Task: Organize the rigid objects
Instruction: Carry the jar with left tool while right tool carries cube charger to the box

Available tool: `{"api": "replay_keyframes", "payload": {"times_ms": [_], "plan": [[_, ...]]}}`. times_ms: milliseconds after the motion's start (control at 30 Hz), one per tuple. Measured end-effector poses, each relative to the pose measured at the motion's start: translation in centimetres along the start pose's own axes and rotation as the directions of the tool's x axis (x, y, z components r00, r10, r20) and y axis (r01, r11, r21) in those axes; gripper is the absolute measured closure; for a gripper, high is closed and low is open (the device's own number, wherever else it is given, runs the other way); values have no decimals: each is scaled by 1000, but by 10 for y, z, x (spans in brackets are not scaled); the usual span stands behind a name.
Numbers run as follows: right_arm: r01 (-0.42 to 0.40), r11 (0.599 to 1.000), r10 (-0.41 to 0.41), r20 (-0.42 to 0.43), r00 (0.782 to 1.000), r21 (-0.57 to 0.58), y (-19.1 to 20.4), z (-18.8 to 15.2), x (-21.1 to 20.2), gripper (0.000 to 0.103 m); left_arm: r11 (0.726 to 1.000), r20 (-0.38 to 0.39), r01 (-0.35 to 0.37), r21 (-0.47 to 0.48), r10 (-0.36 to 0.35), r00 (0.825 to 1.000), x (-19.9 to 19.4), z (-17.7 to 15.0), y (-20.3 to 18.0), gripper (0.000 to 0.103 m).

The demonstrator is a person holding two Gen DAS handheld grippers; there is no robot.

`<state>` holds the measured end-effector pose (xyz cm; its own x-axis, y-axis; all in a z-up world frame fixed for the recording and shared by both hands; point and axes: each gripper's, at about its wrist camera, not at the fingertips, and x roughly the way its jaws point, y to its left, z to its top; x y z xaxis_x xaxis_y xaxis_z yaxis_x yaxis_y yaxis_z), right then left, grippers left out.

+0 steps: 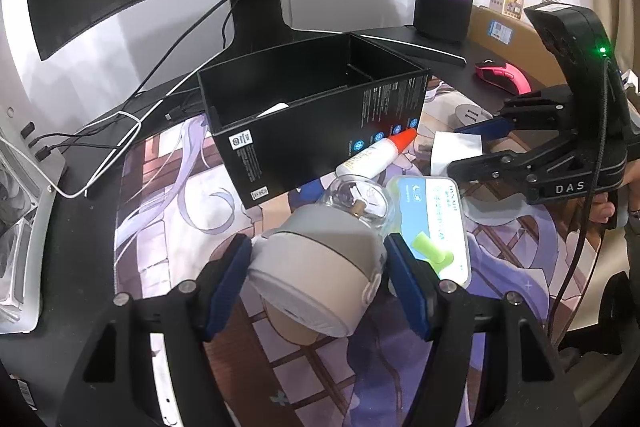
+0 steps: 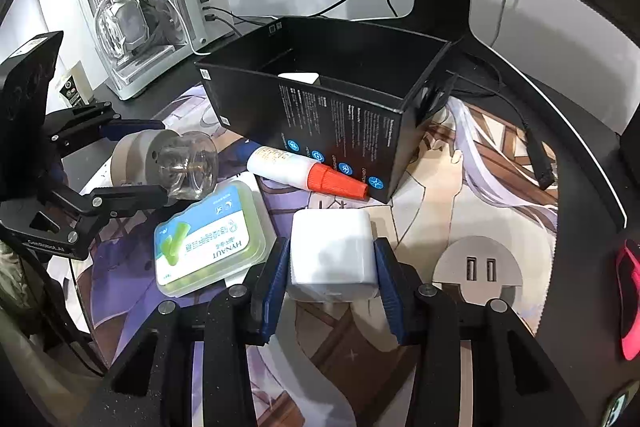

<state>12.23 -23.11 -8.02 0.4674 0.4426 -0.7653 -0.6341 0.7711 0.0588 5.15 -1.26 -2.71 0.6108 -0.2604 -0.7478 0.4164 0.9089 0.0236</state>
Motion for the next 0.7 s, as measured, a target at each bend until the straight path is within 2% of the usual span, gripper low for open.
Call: {"api": "replay_keyframes", "payload": {"times_ms": [700], "plan": [[10,1000,-9,102,995,-15,9,7,-43,61,1000,117,-13,0,12,993,-46,13,-1,36]]}}
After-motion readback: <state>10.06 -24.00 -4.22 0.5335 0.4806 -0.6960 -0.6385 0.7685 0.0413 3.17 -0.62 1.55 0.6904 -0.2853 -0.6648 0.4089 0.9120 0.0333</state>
